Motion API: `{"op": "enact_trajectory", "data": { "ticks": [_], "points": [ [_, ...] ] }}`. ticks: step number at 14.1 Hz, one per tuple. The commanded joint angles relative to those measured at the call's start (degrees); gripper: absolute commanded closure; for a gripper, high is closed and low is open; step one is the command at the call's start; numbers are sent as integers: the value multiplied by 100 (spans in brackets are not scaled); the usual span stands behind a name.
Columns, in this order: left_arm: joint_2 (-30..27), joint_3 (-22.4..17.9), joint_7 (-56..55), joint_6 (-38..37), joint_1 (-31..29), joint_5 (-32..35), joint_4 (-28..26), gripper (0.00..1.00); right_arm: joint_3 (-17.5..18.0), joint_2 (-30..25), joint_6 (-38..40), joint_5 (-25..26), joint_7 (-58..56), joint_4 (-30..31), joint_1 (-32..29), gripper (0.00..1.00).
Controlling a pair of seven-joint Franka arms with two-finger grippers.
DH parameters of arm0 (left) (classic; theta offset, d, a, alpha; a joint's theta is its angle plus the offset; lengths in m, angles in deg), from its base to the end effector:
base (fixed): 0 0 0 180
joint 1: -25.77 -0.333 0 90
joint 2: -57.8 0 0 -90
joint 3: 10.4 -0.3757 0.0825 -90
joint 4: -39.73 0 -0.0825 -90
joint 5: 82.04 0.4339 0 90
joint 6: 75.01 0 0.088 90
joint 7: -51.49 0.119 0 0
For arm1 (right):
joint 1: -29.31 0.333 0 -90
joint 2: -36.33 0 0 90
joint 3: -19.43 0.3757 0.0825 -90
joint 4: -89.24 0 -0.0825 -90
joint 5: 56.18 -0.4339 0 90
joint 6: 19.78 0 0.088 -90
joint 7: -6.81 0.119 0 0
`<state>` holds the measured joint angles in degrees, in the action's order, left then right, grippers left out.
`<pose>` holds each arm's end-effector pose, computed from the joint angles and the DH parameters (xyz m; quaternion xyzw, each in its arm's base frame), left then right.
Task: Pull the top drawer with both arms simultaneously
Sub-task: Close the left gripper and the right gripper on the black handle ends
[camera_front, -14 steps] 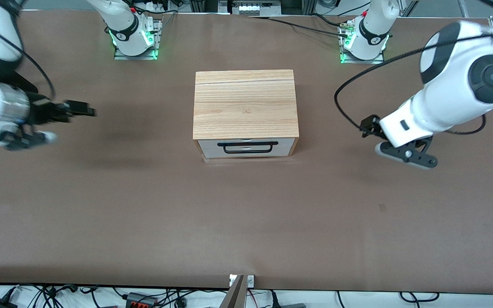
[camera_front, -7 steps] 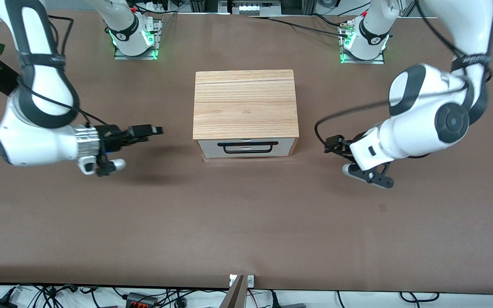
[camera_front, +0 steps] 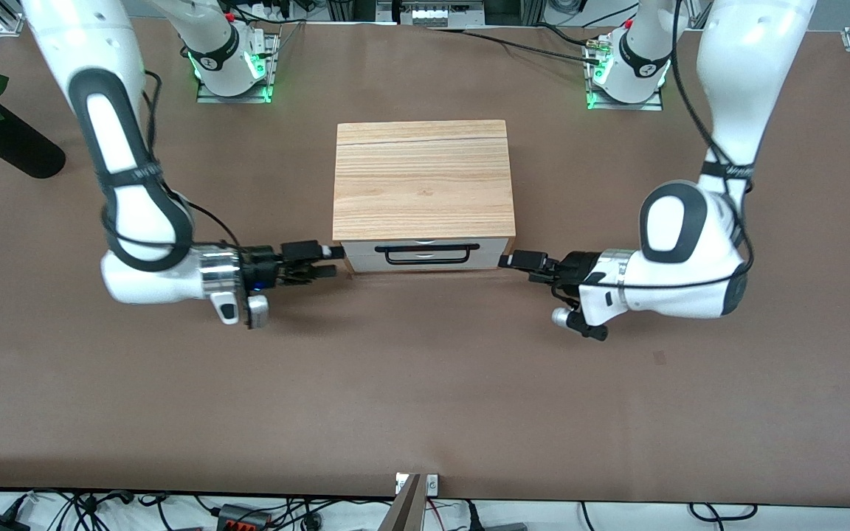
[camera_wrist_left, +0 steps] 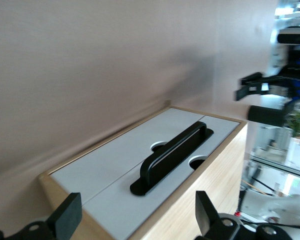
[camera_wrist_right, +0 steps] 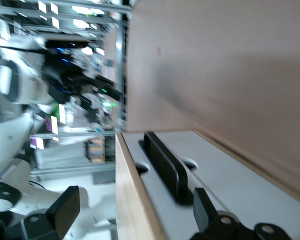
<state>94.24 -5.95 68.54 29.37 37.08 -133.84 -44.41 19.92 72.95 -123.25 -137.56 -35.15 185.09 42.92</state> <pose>0.7296 -0.2701 0.3329 0.8922 -0.0850 -0.1219 0.4265 0.6952 0.2708 0.2667 -0.7902 -0.0741 0.0454 0.6066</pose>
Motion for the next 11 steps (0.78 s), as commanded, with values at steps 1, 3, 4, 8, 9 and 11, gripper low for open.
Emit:
{"op": "enact_trajectory", "data": {
  "ticks": [1,3,4,8,9,11],
  "points": [
    [354,3,586,-58,12,-872,127,0,-23,238,-95,-912,-706,249,230,0],
    [504,3,1271,-76,12,-1732,-83,1,-23,380,-86,-1299,-962,372,326,0],
    [514,3,1622,-84,20,-2337,-328,1,-23,415,-86,-1484,-1050,451,414,0],
    [583,29,2459,-330,21,-3081,-761,0,-23,521,-86,-1802,-1235,601,582,33],
    [654,38,2669,-392,21,-3177,-770,0,-23,521,-86,-1802,-1235,627,590,41],
    [847,47,2830,-715,29,-3554,-849,1,-23,530,-51,-1802,-1235,628,608,65]
  ]
}}
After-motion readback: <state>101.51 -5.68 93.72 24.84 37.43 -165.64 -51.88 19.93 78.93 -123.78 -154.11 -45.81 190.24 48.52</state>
